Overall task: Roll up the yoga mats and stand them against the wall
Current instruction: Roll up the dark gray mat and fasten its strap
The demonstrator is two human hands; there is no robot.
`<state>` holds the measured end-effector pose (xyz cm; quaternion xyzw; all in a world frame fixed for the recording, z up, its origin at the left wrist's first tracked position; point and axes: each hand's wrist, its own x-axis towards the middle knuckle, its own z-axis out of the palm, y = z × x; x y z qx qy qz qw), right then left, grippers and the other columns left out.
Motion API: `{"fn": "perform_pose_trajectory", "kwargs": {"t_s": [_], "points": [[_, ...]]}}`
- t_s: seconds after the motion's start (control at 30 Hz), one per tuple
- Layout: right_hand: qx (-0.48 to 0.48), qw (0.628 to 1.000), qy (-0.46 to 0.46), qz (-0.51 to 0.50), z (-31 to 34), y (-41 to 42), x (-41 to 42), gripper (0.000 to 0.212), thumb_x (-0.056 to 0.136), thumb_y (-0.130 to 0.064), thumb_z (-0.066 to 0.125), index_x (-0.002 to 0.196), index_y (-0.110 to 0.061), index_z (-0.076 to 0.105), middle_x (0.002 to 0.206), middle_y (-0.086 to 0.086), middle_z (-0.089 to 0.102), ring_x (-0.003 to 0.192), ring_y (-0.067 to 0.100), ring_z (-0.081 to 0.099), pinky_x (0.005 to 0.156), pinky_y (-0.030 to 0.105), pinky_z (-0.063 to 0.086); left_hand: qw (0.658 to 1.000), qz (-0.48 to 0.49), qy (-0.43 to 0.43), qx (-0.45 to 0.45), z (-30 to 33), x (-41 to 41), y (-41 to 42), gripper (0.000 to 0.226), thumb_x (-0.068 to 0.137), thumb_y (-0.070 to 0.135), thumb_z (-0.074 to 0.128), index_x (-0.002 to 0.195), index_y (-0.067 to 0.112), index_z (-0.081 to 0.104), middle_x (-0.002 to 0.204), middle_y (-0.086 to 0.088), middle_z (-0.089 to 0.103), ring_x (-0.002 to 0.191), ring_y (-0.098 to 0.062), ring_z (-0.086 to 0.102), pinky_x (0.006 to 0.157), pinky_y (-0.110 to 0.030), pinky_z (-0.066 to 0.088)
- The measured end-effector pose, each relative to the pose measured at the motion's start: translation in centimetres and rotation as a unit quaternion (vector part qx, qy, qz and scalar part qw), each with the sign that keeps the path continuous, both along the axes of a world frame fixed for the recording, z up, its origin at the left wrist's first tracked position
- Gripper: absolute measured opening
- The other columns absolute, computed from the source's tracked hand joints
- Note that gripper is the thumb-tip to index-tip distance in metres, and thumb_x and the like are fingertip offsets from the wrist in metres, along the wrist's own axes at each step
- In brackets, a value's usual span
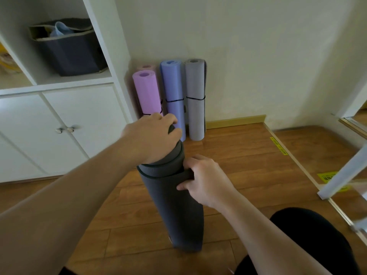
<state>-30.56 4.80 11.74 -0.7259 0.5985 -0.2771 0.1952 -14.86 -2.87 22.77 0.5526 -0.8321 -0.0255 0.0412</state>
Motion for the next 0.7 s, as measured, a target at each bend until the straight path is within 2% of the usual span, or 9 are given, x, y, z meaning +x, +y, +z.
{"fn": "perform_pose_trajectory", "kwargs": {"t_s": [0.07,0.17,0.23,0.3,0.37,0.43,0.57,0.63,0.7], "points": [[-0.006,1.0,0.016,-0.004,0.3,0.1,-0.3,0.03,0.085,-0.036,0.087,0.108,-0.032,0.067,0.107,-0.015,0.062,0.096,0.009,0.059,0.081,0.026,0.053,1.0,-0.005,-0.016,0.014,-0.3,-0.2,0.1,0.051,0.103,0.06,0.027,0.143,0.033,0.043,0.146,0.003,0.049,0.128,-0.026,0.051,0.099,-0.052,0.048],[-0.012,1.0,0.014,-0.001,0.8,0.6,-0.6,0.029,0.085,-0.035,0.087,0.097,-0.037,0.061,0.103,-0.018,0.062,0.09,0.003,0.056,0.074,0.02,0.044,0.994,-0.052,-0.1,0.004,0.3,-0.2,0.2,0.058,0.101,0.063,0.02,0.136,0.027,0.049,0.138,-0.001,0.05,0.121,-0.027,0.051,0.096,-0.05,0.05],[-0.036,0.999,0.001,-0.003,1.0,0.5,-0.7,0.029,0.085,-0.033,0.088,0.095,-0.035,0.06,0.101,-0.018,0.063,0.09,0.003,0.059,0.076,0.023,0.049,0.998,-0.04,-0.057,0.002,2.1,-0.4,-0.3,0.042,0.107,0.05,0.032,0.132,0.024,0.054,0.131,-0.004,0.055,0.116,-0.028,0.055,0.096,-0.049,0.052],[-0.066,0.998,-0.009,-0.009,1.2,0.1,-0.8,0.029,0.084,-0.031,0.088,0.095,-0.033,0.062,0.1,-0.017,0.062,0.09,0.004,0.06,0.077,0.022,0.051,0.999,-0.049,-0.012,0.004,2.7,-0.6,-1.5,0.035,0.108,0.038,0.038,0.134,0.021,0.055,0.132,-0.005,0.057,0.119,-0.029,0.057,0.099,-0.048,0.051],[-0.065,0.998,-0.01,-0.007,1.1,0.0,-0.7,0.032,0.082,-0.032,0.089,0.092,-0.035,0.059,0.1,-0.016,0.062,0.089,0.004,0.059,0.077,0.022,0.052,0.998,-0.023,-0.054,-0.008,1.2,-0.9,-1.3,0.055,0.099,0.056,0.025,0.136,0.025,0.053,0.138,-0.003,0.053,0.125,-0.031,0.052,0.101,-0.051,0.048],[-0.048,0.999,0.0,0.004,0.7,-0.1,-0.6,0.03,0.082,-0.034,0.09,0.095,-0.033,0.062,0.103,-0.013,0.062,0.092,0.008,0.061,0.08,0.03,0.056,0.999,-0.017,-0.036,0.0,-1.7,-0.9,-0.4,0.082,0.084,0.066,0.007,0.139,0.025,0.05,0.146,-0.003,0.048,0.132,-0.032,0.044,0.103,-0.052,0.044],[-0.025,1.0,-0.001,0.0,0.6,-0.2,-0.7,0.031,0.082,-0.036,0.09,0.103,-0.028,0.068,0.107,-0.01,0.063,0.095,0.011,0.062,0.084,0.035,0.058,0.998,-0.029,-0.04,-0.037,-3.2,-1.2,-0.5,0.078,0.09,0.069,0.011,0.15,0.028,0.041,0.158,-0.001,0.035,0.146,-0.029,0.031,0.116,-0.051,0.032],[-0.018,1.0,-0.004,-0.005,0.8,-0.2,-0.9,0.031,0.082,-0.035,0.09,0.103,-0.028,0.068,0.107,-0.01,0.063,0.095,0.013,0.062,0.085,0.036,0.058,0.998,-0.023,-0.05,-0.009,-3.3,-1.4,-0.8,0.087,0.084,0.074,0.004,0.151,0.03,0.039,0.158,0.0,0.038,0.142,-0.029,0.036,0.112,-0.052,0.038],[-0.017,1.0,-0.006,-0.011,0.8,-0.1,-1.1,0.031,0.081,-0.035,0.09,0.103,-0.028,0.069,0.107,-0.011,0.063,0.096,0.013,0.062,0.086,0.037,0.058,0.998,-0.033,-0.055,0.012,-3.2,-1.7,-1.0,0.09,0.078,0.075,-0.001,0.141,0.03,0.044,0.147,0.0,0.046,0.13,-0.028,0.044,0.104,-0.053,0.044]]}}
